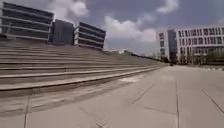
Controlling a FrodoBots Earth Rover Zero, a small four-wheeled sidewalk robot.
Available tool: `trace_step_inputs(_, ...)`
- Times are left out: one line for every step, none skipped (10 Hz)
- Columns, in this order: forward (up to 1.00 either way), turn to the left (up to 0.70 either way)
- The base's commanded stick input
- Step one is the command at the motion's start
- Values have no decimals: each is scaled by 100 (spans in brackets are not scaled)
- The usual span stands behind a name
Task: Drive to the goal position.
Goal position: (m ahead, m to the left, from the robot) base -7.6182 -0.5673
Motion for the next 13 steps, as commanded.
trace_step_inputs(70,-35)
trace_step_inputs(70,-35)
trace_step_inputs(70,-35)
trace_step_inputs(70,-35)
trace_step_inputs(70,-35)
trace_step_inputs(70,-35)
trace_step_inputs(70,-35)
trace_step_inputs(70,-35)
trace_step_inputs(70,-35)
trace_step_inputs(70,-35)
trace_step_inputs(70,-35)
trace_step_inputs(70,-35)
trace_step_inputs(70,-35)
